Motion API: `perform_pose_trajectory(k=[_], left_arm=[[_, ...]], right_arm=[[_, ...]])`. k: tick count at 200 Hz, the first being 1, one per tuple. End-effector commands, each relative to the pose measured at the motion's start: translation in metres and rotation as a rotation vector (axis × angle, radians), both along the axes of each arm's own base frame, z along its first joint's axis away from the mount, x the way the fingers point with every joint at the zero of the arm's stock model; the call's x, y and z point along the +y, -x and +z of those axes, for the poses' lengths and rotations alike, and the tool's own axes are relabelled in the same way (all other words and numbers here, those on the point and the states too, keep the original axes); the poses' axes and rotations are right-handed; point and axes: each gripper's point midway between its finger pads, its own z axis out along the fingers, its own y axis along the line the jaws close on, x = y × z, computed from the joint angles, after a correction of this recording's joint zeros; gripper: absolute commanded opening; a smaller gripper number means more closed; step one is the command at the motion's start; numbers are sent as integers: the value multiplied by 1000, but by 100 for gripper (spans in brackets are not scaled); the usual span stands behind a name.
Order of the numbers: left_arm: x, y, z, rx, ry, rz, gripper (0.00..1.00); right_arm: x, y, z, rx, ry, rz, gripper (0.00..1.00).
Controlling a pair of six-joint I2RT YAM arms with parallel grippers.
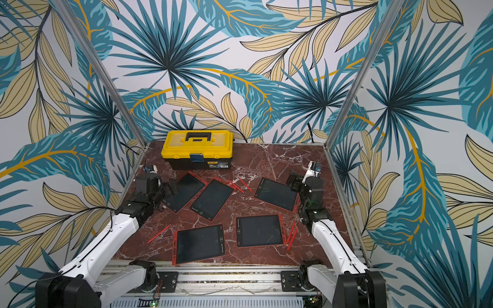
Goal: Place the stylus back onto the writing tablet
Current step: Move the writing tablet to the center of the board.
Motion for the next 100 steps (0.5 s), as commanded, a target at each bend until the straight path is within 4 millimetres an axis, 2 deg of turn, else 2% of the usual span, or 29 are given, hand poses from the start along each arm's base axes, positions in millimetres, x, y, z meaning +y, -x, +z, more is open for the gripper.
perform_pose_trajectory(k=[1,33,63,100], left_arm=[[-8,52,-29,259,111,47,100],[-33,85,-50,396,228,22,100],[-52,113,-69,503,267,23,100],[-69,140,-86,594,296,42,100]], right_arm=[[37,22,-33,201,-123,80,99],[81,36,-36,269,-168,180,100],[121,46,-42,333,-224,299,100],[152,59,-48,375,-249,393,100]])
